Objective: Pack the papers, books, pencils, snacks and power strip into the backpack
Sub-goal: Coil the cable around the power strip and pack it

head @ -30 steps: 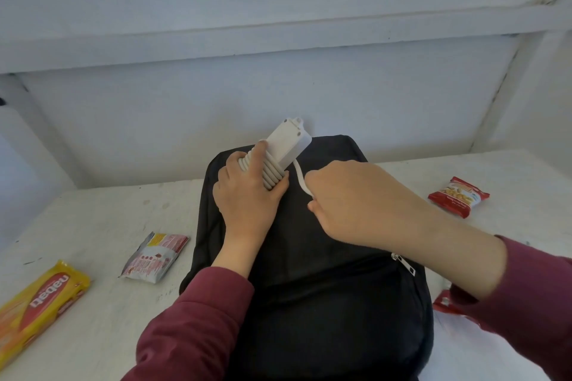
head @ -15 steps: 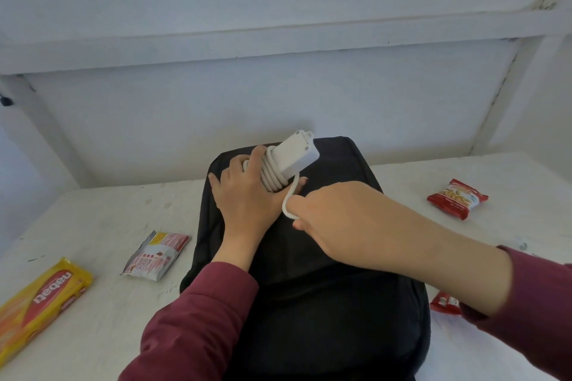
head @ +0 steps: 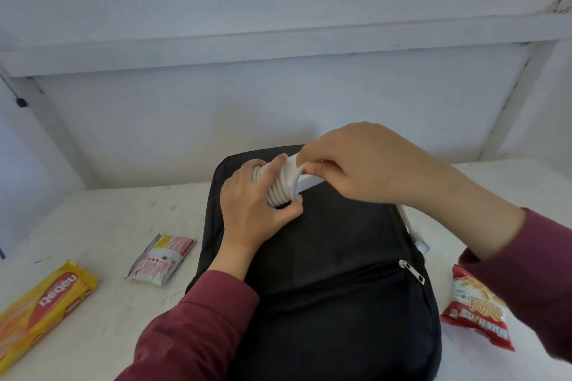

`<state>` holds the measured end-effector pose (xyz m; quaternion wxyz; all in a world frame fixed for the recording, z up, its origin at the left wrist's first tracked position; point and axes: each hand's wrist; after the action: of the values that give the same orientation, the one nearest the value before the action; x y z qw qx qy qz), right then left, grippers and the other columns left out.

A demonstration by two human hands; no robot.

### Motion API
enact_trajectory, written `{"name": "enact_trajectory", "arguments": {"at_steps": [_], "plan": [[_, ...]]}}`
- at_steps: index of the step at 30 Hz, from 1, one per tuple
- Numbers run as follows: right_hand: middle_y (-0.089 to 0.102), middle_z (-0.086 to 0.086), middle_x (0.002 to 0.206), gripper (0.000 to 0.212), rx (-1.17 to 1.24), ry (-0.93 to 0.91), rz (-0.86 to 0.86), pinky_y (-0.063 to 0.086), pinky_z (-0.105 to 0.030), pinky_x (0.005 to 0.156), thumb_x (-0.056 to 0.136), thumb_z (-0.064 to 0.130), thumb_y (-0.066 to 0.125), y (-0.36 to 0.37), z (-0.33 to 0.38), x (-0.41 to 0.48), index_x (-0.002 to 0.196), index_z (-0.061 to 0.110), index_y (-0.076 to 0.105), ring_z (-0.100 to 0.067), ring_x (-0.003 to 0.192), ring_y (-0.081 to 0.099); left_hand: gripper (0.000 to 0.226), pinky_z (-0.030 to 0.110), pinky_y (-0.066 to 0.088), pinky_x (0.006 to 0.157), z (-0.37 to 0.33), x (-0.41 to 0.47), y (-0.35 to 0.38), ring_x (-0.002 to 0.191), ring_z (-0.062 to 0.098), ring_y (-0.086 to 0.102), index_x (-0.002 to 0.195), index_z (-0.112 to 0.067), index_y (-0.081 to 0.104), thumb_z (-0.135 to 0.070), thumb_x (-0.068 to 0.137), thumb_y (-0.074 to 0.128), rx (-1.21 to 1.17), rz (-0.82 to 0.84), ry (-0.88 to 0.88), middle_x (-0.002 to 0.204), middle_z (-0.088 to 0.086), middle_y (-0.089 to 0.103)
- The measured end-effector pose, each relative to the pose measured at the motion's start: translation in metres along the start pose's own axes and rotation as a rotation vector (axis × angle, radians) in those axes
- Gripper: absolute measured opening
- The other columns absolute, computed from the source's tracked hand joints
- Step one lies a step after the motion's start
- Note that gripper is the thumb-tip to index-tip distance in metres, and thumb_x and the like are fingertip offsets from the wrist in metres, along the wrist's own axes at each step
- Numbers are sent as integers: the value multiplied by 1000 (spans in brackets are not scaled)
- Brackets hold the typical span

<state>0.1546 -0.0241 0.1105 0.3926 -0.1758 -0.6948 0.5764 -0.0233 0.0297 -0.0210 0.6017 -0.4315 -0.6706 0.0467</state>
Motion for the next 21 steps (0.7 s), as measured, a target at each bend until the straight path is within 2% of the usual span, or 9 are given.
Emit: {"name": "enact_trajectory", "arguments": {"at_steps": [1, 5, 9, 11, 14, 18, 20, 21], "plan": [[59, 11, 77, 19, 24, 15, -14, 37, -27, 62, 96, 32, 42, 1, -3, 4, 96, 28, 61, -12, 74, 53, 62, 34, 48, 69, 2, 0, -1, 87, 22, 59, 118, -26, 58, -54, 63, 64, -9, 12, 21, 102, 5, 61], [51, 10, 61, 10, 198, 119, -79, 33, -25, 55, 91, 33, 54, 7, -18, 18, 89, 24, 54, -7, 59, 47, 63, 31, 49, 71, 0, -2, -7, 90, 21, 61, 116, -22, 52, -55, 63, 64, -53, 22, 105, 102, 6, 63], [53, 13, 62, 15, 422, 224, -64, 36, -18, 58, 82, 34, 68, 14, -38, 31, 81, 20, 62, -5, 59, 48, 65, 27, 50, 72, -7, -5, -15, 92, 19, 61, 116, -20, 49, -54, 63, 65, -132, -6, 154, 103, 6, 65], [54, 12, 58, 12, 617, 246, -28, 38, -16, 58, 82, 29, 70, 20, -47, 33, 79, 17, 66, -4, 54, 47, 67, 22, 49, 73, -14, -7, -17, 93, 17, 60, 118, -19, 48, -52, 63, 66, -191, -33, 164, 104, 6, 65], [61, -4, 68, 7, 896, 250, 33, 44, -32, 64, 86, 19, 66, 31, -56, 28, 84, 13, 69, -21, 65, 53, 67, 25, 53, 73, -24, -11, -19, 95, 15, 59, 121, -19, 47, -47, 64, 68, -284, -70, 160, 104, 8, 65], [63, -23, 84, 8, 1057, 323, 42, 44, -43, 73, 83, 22, 64, 50, -57, 15, 83, 19, 72, -34, 75, 53, 59, 31, 54, 72, -30, -13, -19, 96, 15, 60, 119, -23, 49, -46, 67, 67, -298, -82, 126, 106, 6, 64], [65, -21, 77, 23, 1047, 370, 43, 50, -44, 68, 90, 14, 54, 58, -53, 9, 78, 24, 71, -38, 67, 57, 58, 30, 53, 73, -31, -11, -19, 96, 13, 59, 119, -24, 50, -45, 67, 67, -304, -104, 69, 107, 4, 63], [63, -14, 67, 31, 1038, 394, 49, 51, -39, 61, 94, 10, 49, 60, -50, 4, 74, 25, 68, -29, 58, 58, 58, 28, 53, 73, -32, -11, -19, 96, 12, 58, 119, -25, 49, -44, 67, 67, -303, -115, 38, 108, 3, 63]]}}
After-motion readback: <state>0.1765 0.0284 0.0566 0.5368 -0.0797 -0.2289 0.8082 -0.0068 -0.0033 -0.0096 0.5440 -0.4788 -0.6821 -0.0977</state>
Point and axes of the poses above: each hand's wrist, its own x-axis towards the middle knuckle, its own y-axis out of the palm, z = x × y
